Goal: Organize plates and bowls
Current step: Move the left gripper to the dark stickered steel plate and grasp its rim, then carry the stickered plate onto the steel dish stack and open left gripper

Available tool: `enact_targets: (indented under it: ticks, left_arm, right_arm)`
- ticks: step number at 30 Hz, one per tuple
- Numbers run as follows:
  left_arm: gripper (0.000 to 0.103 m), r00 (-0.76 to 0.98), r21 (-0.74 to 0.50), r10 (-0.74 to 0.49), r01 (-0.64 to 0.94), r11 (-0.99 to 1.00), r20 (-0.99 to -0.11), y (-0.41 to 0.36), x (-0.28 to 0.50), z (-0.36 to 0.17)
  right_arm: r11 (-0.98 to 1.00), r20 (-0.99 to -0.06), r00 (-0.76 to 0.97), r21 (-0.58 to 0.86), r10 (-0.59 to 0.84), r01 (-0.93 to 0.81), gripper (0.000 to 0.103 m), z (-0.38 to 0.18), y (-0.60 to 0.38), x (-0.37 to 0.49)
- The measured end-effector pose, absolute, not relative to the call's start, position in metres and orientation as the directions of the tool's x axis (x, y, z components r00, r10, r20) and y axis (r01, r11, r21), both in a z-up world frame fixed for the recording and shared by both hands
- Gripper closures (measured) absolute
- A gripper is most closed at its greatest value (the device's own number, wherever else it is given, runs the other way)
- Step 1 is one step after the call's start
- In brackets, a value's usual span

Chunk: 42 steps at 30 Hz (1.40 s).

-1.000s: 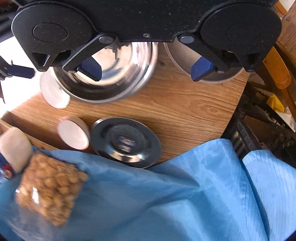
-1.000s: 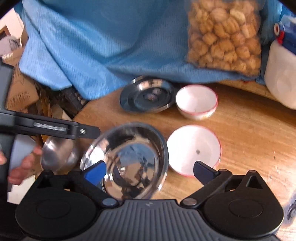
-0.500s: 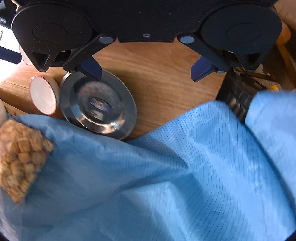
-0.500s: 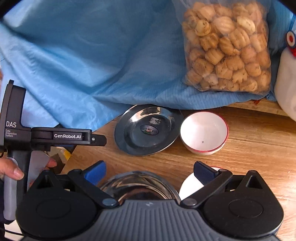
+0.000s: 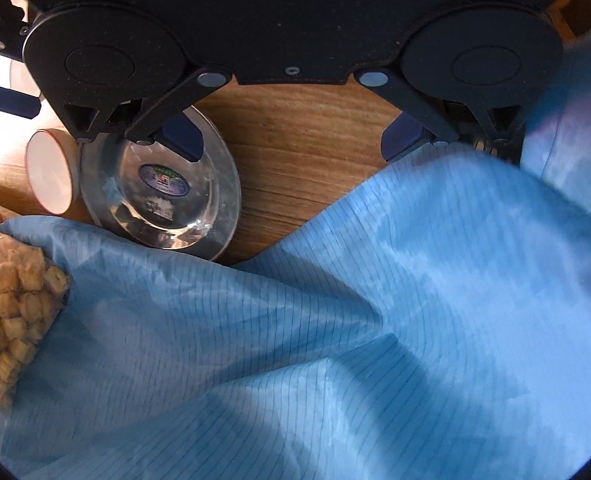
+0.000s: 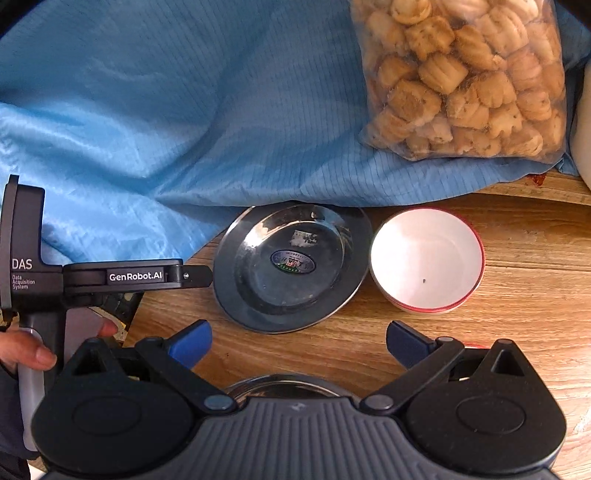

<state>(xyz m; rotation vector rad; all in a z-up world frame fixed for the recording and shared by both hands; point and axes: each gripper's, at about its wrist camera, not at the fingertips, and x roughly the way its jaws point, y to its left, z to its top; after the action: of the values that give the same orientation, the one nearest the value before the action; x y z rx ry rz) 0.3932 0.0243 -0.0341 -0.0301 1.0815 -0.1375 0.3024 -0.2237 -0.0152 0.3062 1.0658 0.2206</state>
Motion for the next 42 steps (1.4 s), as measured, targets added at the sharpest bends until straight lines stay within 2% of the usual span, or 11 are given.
enact_targets:
  ticks: [11,14,19,21,26,29,31,32,35,38,42]
  left_arm:
    - [0.001,0.411,-0.118,-0.169,0.146,0.982,-0.896,0.017,0.423,-0.053]
    - [0.001,0.397,-0.124,-0.178,0.159,0.979,-0.900,0.010,0.427,-0.056]
    - [0.001,0.390,-0.090,-0.155,0.180,0.980,-0.908,-0.004,0.431,-0.058]
    - [0.002,0.395,-0.098,-0.165,0.185,0.978,-0.904,-0.007,0.430,-0.057]
    - [0.016,0.412,-0.118,-0.200,0.216,0.969,-0.889,-0.025,0.419,-0.052]
    - [0.029,0.416,-0.122,-0.211,0.230,0.966,-0.884,-0.031,0.416,-0.050]
    - [0.048,0.433,-0.097,-0.199,0.245,0.965,-0.879,-0.036,0.415,-0.049]
    - [0.051,0.441,-0.078,-0.184,0.249,0.965,-0.878,-0.038,0.415,-0.050]
    - [0.061,0.433,-0.084,-0.189,0.249,0.965,-0.881,-0.040,0.417,-0.047]
    - [0.077,0.423,-0.125,-0.224,0.248,0.961,-0.878,-0.038,0.417,-0.044]
    - [0.077,0.424,-0.136,-0.232,0.245,0.960,-0.876,-0.039,0.419,-0.046]
  right_arm:
    - [0.925,-0.827,0.449,0.381,0.339,0.004,0.001,-0.031,-0.217,0.323]
    - [0.922,-0.827,0.455,0.386,0.331,0.031,0.009,-0.033,-0.221,0.328]
    - [0.916,-0.830,0.454,0.396,0.325,0.068,0.014,-0.040,-0.224,0.331]
    - [0.916,-0.832,0.452,0.395,0.323,0.072,0.022,-0.042,-0.223,0.331]
    - [0.913,-0.832,0.454,0.399,0.319,0.089,0.043,-0.048,-0.221,0.332]
    - [0.909,-0.831,0.455,0.405,0.320,0.102,0.045,-0.052,-0.221,0.333]
    - [0.904,-0.830,0.458,0.411,0.318,0.118,0.046,-0.057,-0.223,0.334]
    - [0.904,-0.827,0.463,0.412,0.318,0.116,0.047,-0.057,-0.223,0.334]
    - [0.911,-0.830,0.462,0.400,0.313,0.102,0.054,-0.056,-0.222,0.337]
    - [0.906,-0.822,0.465,0.413,0.328,0.089,0.066,-0.057,-0.223,0.339]
    - [0.907,-0.824,0.462,0.412,0.327,0.092,0.074,-0.059,-0.222,0.339]
